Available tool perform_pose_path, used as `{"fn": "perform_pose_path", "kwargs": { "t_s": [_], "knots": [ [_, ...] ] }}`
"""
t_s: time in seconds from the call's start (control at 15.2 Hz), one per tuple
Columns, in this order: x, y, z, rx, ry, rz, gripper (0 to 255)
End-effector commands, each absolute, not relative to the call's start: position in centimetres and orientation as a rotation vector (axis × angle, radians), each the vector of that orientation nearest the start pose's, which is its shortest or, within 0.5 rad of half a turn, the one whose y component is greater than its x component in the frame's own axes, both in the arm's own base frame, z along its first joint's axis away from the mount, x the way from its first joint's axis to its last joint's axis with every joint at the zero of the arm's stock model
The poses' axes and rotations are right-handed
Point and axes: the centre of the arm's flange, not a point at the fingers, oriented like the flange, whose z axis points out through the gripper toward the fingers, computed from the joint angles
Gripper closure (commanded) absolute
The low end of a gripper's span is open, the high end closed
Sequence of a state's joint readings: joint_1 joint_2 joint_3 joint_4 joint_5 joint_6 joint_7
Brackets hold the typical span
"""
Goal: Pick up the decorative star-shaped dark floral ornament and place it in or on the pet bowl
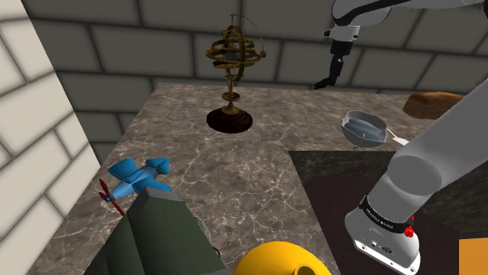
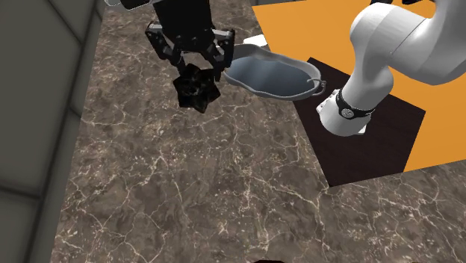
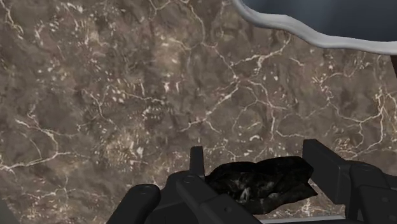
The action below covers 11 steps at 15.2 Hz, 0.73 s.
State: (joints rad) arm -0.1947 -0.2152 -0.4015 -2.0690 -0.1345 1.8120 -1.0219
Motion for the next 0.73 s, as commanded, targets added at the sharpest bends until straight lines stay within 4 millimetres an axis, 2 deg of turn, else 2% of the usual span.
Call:
{"fn": "perform_pose_path", "kwargs": {
  "t_s": [0.0,0.66],
  "knots": [
    [36.9,-29.2,51.5,-3.044,-0.733,0.114,255],
    [24.0,-26.8,51.6,-3.044,-0.733,0.114,255]
  ]
}}
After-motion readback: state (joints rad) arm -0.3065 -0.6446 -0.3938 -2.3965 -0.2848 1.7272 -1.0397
